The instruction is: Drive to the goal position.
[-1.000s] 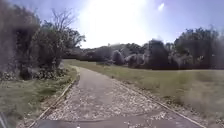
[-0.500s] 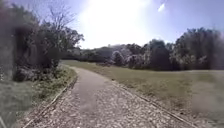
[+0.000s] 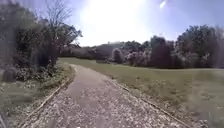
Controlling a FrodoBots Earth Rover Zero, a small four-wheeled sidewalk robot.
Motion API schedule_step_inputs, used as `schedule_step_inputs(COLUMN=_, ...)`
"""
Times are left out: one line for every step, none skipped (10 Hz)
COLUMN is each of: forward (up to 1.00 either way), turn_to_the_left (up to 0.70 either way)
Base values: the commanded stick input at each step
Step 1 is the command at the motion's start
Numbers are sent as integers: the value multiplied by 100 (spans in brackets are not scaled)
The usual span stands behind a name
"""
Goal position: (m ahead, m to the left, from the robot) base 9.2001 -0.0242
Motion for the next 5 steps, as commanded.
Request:
schedule_step_inputs(forward=70, turn_to_the_left=0)
schedule_step_inputs(forward=70, turn_to_the_left=0)
schedule_step_inputs(forward=70, turn_to_the_left=0)
schedule_step_inputs(forward=70, turn_to_the_left=0)
schedule_step_inputs(forward=70, turn_to_the_left=0)
